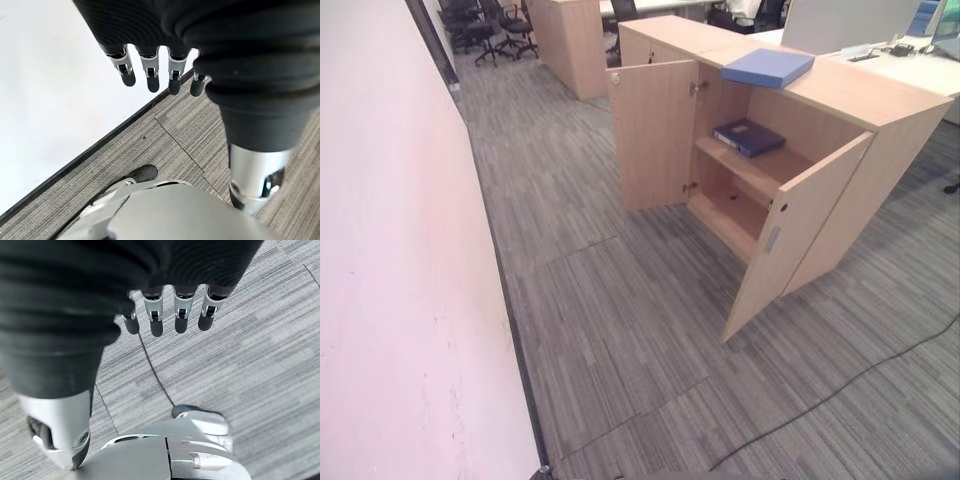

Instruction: Put the empty folder in the office cabinet

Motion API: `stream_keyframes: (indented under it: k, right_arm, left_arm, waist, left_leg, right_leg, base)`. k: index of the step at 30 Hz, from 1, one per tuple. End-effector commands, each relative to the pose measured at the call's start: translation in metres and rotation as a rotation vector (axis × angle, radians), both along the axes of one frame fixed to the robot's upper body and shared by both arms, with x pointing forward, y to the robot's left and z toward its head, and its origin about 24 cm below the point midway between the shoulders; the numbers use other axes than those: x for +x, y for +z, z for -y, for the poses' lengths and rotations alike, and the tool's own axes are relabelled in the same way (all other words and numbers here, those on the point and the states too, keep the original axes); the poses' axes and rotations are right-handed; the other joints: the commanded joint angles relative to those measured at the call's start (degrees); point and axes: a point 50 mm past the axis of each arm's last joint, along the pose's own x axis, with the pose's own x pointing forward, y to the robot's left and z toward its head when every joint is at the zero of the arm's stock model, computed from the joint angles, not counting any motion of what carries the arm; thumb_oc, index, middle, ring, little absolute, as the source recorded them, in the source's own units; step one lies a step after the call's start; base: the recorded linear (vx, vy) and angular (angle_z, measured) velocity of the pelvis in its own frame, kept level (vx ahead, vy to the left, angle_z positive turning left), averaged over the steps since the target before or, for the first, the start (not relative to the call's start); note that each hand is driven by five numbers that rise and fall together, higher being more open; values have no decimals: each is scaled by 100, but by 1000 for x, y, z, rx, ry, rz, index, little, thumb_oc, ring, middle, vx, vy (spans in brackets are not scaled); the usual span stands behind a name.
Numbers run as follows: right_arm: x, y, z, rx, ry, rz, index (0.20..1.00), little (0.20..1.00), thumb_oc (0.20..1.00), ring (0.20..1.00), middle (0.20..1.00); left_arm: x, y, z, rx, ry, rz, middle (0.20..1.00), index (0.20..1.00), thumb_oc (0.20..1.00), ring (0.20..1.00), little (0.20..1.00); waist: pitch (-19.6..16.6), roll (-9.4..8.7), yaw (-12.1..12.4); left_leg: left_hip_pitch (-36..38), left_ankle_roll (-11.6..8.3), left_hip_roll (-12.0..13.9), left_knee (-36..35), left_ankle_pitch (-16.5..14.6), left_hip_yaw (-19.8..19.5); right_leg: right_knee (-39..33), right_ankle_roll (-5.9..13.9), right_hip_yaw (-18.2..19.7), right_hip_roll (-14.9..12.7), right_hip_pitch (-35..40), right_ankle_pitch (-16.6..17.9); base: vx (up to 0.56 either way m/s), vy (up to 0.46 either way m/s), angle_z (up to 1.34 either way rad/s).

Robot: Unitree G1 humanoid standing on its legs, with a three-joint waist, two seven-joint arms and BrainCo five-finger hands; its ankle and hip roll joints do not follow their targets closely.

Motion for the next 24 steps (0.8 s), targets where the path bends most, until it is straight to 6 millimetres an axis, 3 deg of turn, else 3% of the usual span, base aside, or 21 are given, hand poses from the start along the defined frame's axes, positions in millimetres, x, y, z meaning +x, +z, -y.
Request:
stream_keyframes:
  k: [1, 24]
  right_arm:
    - [10, 1, 1, -14, 25, 14, 1000, 1000, 1000, 1000, 1000]
    - [3, 0, -1, -33, 16, -17, 1000, 1000, 1000, 1000, 1000]
  left_arm:
    - [11, 2, -2, 29, -38, 31, 1000, 1000, 1000, 1000, 1000]
    - [16, 4, 1, 68, -96, 63, 1000, 1000, 1000, 1000, 1000]
  waist:
    - [-69, -159, -51]
    - [-62, -187, -33]
  left_leg:
    - [22, 4, -402, -238, -558, -24]
    - [75, -11, -390, -238, -607, -45]
  right_leg:
    - [-1434, 580, -311, -115, 313, 1263]
    - [-1434, 596, -366, -134, 365, 1233]
  base:
    - [0, 0, 0]
    - [0, -2, 1]
